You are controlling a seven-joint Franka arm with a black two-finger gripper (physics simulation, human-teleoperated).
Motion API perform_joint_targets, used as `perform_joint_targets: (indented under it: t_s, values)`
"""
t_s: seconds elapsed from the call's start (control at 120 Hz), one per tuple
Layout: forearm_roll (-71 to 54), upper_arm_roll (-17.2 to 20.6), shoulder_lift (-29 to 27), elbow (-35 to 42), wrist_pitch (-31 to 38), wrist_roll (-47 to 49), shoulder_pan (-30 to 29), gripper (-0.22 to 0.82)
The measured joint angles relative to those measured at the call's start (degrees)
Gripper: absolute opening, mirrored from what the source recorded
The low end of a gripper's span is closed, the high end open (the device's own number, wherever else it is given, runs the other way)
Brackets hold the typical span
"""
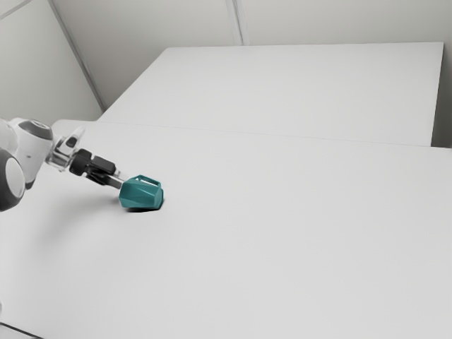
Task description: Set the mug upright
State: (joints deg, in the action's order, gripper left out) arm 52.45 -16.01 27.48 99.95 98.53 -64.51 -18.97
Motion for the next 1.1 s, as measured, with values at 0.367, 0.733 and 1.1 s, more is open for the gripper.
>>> perform_joint_targets:
  t_s: [0.367, 0.733, 1.1]
  values:
    - [2.7, 0.4, 0.1, 3.2, -2.9, -5.8, 0.7, 0.60]
    - [1.0, 0.5, 0.4, 3.4, -1.9, -7.9, 1.5, 0.01]
    - [-0.3, 0.5, -1.7, 2.7, -1.1, -7.2, 3.1, -0.15]
